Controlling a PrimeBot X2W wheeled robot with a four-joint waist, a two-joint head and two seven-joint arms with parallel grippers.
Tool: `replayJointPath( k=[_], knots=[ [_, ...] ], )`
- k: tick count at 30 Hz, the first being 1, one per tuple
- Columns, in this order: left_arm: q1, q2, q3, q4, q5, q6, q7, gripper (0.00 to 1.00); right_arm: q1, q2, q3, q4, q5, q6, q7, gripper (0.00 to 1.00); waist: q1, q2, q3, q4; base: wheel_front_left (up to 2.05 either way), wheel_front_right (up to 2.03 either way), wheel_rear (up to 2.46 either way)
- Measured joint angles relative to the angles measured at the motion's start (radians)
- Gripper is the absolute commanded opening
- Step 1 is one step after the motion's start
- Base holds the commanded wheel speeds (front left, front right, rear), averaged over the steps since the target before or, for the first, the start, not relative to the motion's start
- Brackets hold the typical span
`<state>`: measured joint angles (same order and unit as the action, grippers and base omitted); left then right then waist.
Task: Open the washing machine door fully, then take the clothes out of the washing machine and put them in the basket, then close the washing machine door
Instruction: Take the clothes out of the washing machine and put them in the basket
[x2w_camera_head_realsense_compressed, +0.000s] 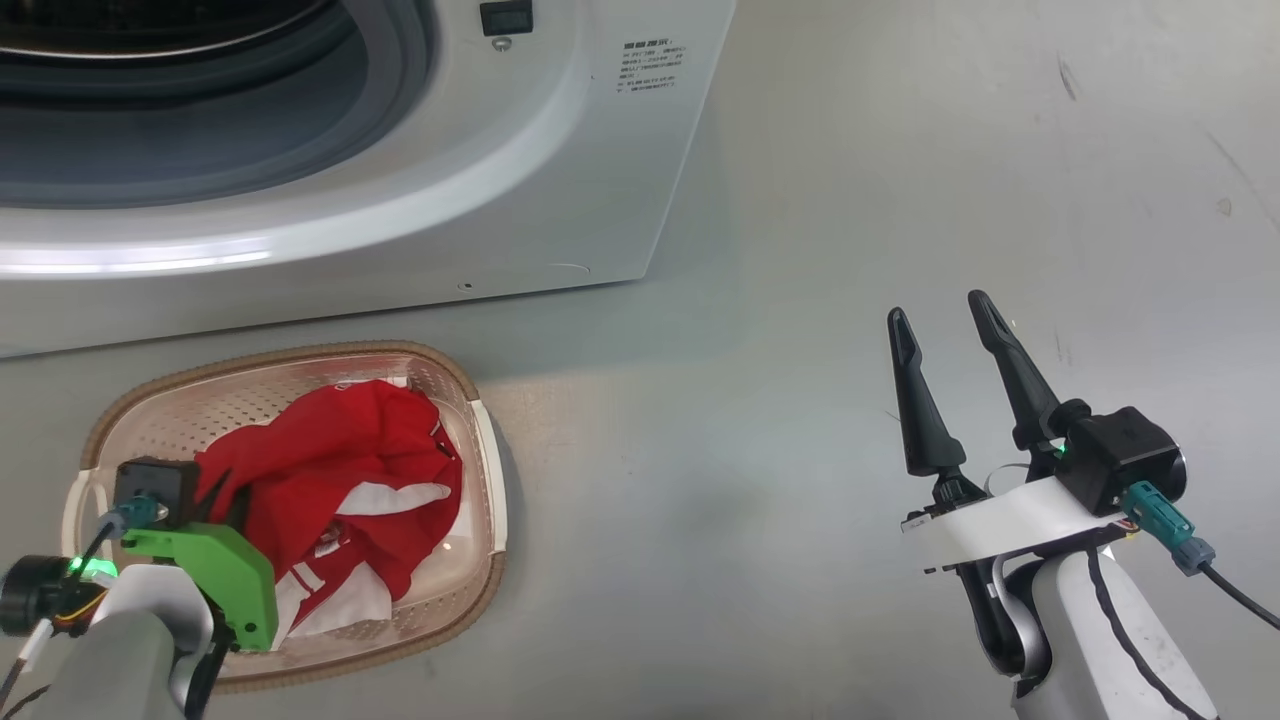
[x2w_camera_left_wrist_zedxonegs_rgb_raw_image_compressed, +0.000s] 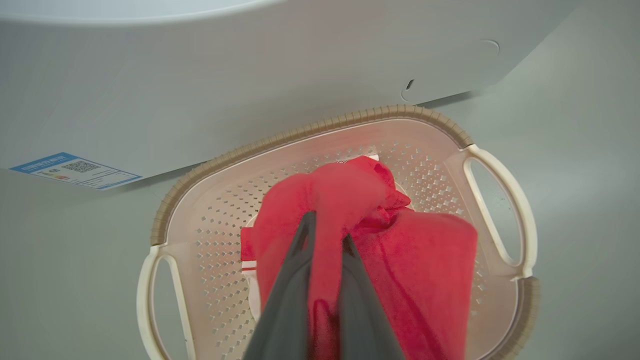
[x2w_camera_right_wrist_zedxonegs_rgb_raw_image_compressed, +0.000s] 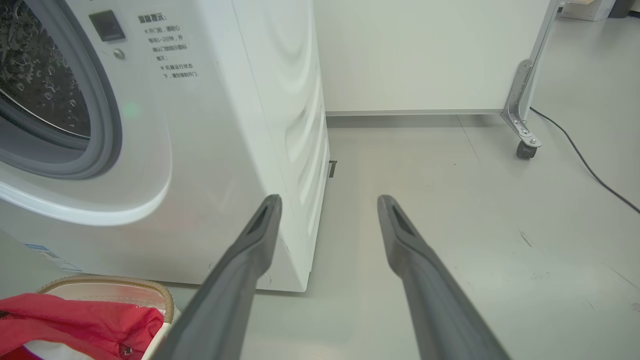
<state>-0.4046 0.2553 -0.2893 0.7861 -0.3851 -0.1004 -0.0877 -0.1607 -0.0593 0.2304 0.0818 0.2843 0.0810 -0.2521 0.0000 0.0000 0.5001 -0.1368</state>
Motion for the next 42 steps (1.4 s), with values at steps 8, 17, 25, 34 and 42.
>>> replayJointPath(
  k=[8,17,25,34,42],
  knots=[
    [-0.041,0.009,0.039,0.109,-0.027,0.016,0.017,0.00,-0.019,-0.001,-0.011,-0.017,-0.013,-0.012,0.000,1.00,0.0000,0.0000,0.052,-0.013,0.00,0.00,0.00],
    [-0.085,-0.009,0.037,0.180,-0.028,0.016,0.016,0.00,-0.021,-0.002,-0.019,-0.018,-0.016,-0.014,0.000,1.00,0.0000,0.0000,0.068,-0.008,0.00,0.00,0.00],
    [-0.097,-0.029,0.032,0.228,-0.036,0.011,0.023,1.00,-0.031,-0.002,-0.014,-0.018,-0.024,-0.014,0.000,1.00,0.0000,0.0000,0.069,-0.001,0.00,0.00,0.00],
    [-0.129,-0.028,0.028,0.264,-0.036,0.007,-0.020,1.00,-0.036,-0.002,-0.015,-0.007,-0.024,-0.013,0.000,1.00,0.0000,0.0000,0.052,0.003,0.00,0.00,0.00],
    [-0.168,-0.060,0.009,0.240,-0.035,-0.007,-0.114,1.00,-0.037,-0.001,-0.036,0.007,-0.021,-0.013,0.000,1.00,0.0000,0.0000,-0.005,0.020,0.00,0.00,0.00]
  ],
)
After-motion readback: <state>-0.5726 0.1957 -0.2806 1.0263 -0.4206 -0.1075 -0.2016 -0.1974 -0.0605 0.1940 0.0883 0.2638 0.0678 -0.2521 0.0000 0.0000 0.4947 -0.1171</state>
